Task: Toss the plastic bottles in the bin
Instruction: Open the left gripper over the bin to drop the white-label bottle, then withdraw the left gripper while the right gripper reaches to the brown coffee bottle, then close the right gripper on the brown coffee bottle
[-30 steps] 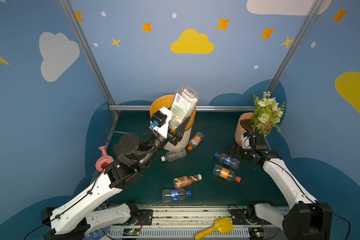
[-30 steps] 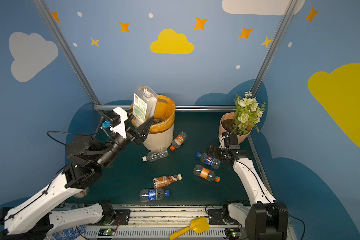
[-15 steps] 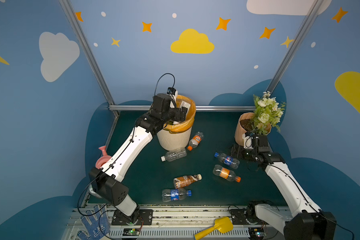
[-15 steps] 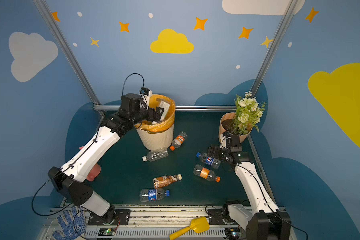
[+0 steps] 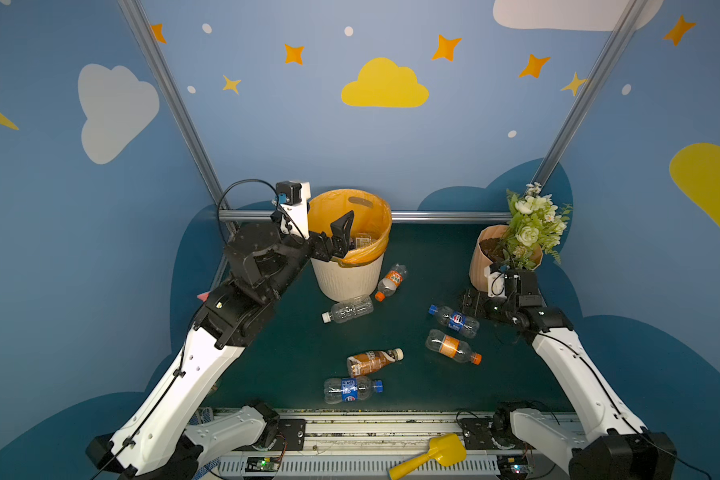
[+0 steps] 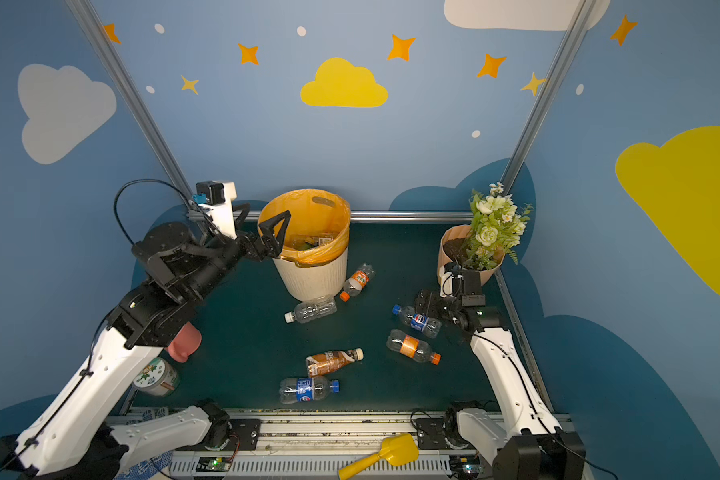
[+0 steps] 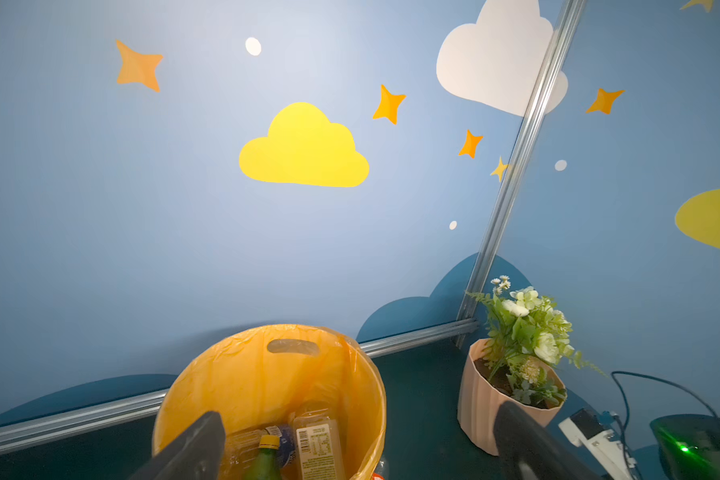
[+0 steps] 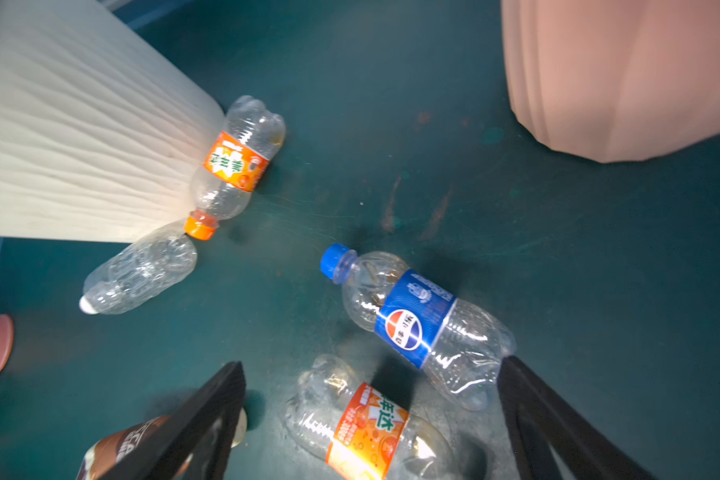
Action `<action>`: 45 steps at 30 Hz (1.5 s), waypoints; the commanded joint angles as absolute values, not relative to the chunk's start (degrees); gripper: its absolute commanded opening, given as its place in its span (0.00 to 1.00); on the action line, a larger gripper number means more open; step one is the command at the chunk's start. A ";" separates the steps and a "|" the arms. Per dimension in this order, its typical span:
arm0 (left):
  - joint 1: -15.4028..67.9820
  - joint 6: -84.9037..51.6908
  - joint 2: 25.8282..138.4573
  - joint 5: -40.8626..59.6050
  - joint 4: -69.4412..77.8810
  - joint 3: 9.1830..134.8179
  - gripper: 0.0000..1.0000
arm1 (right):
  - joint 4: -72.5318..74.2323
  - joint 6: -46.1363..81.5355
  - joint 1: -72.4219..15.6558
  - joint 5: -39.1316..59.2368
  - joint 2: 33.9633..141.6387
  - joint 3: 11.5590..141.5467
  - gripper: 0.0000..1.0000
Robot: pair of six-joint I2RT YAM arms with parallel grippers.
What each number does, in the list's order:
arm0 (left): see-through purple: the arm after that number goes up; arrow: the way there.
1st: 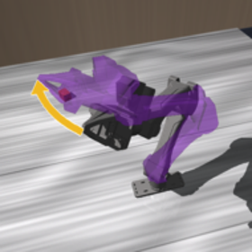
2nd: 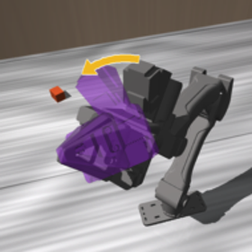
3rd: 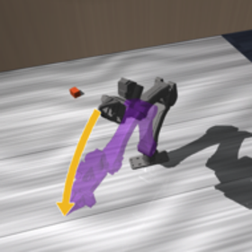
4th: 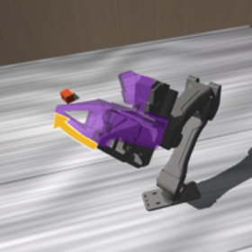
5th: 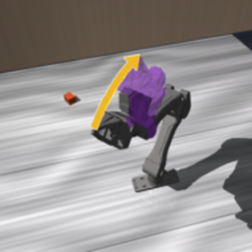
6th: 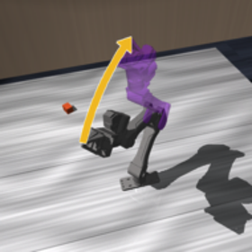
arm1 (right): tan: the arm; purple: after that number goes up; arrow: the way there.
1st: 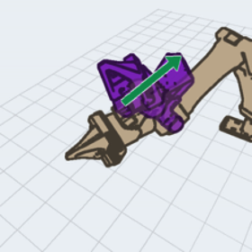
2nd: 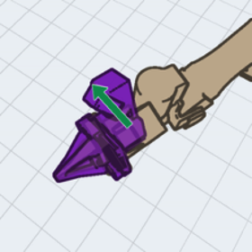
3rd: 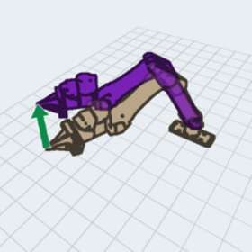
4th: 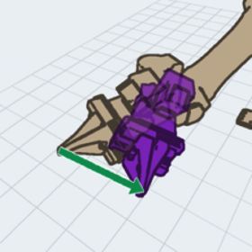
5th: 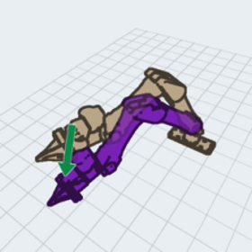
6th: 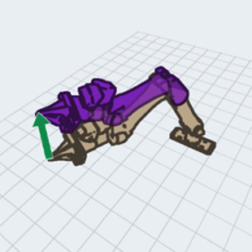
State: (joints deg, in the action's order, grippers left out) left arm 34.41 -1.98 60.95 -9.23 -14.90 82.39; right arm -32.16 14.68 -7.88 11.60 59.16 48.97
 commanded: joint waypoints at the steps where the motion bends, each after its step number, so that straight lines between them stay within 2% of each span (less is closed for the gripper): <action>1: 34.62 -1.23 58.48 -17.52 -12.95 77.33 1.00 | -30.18 12.33 -9.50 14.36 57.84 50.88 0.93; 8: 32.64 -5.24 49.92 -27.33 -17.84 69.75 1.00 | -28.01 6.61 -16.74 19.33 59.00 52.32 0.91; 16: 22.94 -17.00 45.62 -30.08 -28.73 64.20 1.00 | -28.68 -7.58 -34.65 24.70 65.97 55.86 0.86; 20: 17.43 -21.55 44.16 -26.80 -32.52 61.00 1.00 | -35.27 -15.56 -44.21 23.29 74.17 60.80 0.86; 25: 7.83 -25.15 43.50 -17.40 -36.17 57.88 1.00 | -40.98 -22.39 -52.93 19.61 84.95 67.20 0.86; 32: 0.17 -26.88 42.55 -8.38 -37.35 55.24 1.00 | -41.12 -24.60 -58.20 15.94 93.10 70.31 0.84; 45: -1.38 -26.15 41.83 -6.68 -38.76 55.37 1.00 | -39.20 -25.20 -60.19 10.11 101.12 71.63 0.78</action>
State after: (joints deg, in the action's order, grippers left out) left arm -1.10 -26.00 42.22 -7.57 -37.58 55.05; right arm -39.46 -24.53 -59.81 11.77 100.27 70.30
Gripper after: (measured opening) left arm 0.998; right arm 0.775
